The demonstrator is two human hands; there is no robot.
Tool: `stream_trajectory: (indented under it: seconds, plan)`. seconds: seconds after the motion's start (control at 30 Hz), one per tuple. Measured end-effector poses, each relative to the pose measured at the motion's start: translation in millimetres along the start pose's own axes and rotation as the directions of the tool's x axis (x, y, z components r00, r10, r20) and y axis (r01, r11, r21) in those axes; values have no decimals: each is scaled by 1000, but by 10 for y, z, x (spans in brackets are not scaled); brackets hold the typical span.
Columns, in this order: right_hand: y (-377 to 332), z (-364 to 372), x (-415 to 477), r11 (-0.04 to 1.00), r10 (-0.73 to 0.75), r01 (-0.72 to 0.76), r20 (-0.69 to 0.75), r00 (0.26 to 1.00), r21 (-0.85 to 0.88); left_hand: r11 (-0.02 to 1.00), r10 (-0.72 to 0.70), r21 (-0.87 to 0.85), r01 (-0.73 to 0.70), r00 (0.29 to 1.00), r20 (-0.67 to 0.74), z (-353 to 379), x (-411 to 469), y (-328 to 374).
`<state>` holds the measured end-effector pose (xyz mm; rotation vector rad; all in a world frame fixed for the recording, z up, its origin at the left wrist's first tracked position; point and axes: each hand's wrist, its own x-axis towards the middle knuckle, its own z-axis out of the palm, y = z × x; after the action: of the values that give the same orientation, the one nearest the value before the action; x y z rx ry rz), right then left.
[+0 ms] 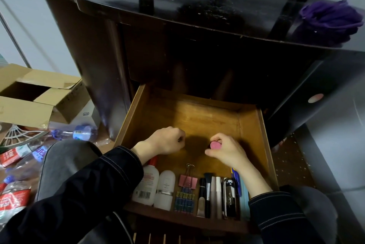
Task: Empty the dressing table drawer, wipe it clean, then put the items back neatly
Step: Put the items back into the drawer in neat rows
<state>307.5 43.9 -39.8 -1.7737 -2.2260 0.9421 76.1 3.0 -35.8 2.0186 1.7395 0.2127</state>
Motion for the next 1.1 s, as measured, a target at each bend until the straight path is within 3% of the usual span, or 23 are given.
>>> stream_trajectory:
  seconds: [0.13, 0.27, 0.67, 0.93, 1.1]
  plan:
    - [69, 87, -42, 933, -82, 127, 144, 986, -336, 1000, 5, -7, -5, 1000, 7, -6, -13, 2]
    - [104, 92, -35, 866, -97, 177, 190, 977, -468, 1000, 10, -8, -10, 1000, 3, 7, -12, -6]
    - [105, 60, -89, 881, -173, 240, 195, 965, -407, 1000, 22, -8, -22, 1000, -23, 52, 26, -45]
    - [162, 27, -86, 910, -87, 161, 203, 975, -382, 1000, 21, 18, -21, 999, -24, 81, 60, -75]
    - [152, 9, -89, 924, -99, 152, 164, 981, -351, 993, 8, -116, -7, 1000, 12, 59, 61, -64]
